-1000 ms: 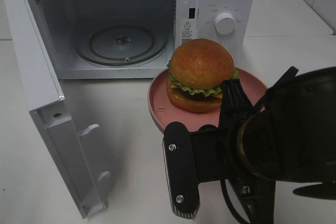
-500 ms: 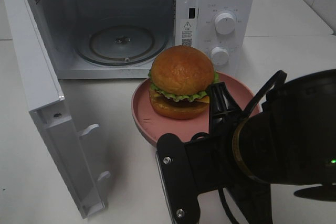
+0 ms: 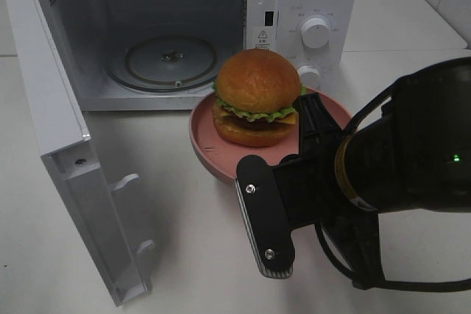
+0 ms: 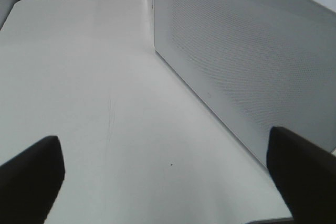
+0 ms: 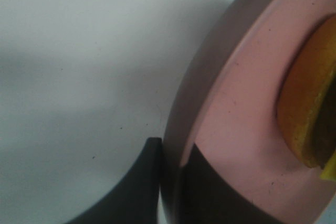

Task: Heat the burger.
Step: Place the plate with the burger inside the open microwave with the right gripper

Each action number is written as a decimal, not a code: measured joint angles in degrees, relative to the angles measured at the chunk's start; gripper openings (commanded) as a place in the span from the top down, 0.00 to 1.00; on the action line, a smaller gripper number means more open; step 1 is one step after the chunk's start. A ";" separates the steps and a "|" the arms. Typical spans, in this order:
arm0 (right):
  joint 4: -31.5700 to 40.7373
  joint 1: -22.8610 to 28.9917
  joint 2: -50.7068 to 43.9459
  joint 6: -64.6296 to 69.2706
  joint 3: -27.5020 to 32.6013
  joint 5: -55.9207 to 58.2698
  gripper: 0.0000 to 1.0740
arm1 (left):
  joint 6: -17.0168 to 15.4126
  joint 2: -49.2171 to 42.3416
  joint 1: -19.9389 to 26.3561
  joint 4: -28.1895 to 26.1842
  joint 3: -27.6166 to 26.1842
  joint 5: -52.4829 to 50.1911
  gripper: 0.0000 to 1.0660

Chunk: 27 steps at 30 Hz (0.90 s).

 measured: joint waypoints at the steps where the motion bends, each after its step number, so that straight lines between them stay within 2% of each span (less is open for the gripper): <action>1: 0.00 0.00 0.00 0.00 0.00 0.00 1.00 | 0.00 0.00 0.00 0.00 0.00 0.00 0.06; 10: 2.92 -5.44 0.00 -11.75 0.06 -4.58 1.00 | 0.00 0.00 0.00 0.00 0.00 0.00 0.06; 16: 10.66 -9.80 0.00 -24.41 -0.34 -5.84 1.00 | 0.00 0.00 0.00 0.00 0.00 0.00 0.06; 27: 20.74 -13.69 0.06 -39.65 -4.53 -6.47 1.00 | 0.00 0.00 0.00 0.00 0.00 0.00 0.06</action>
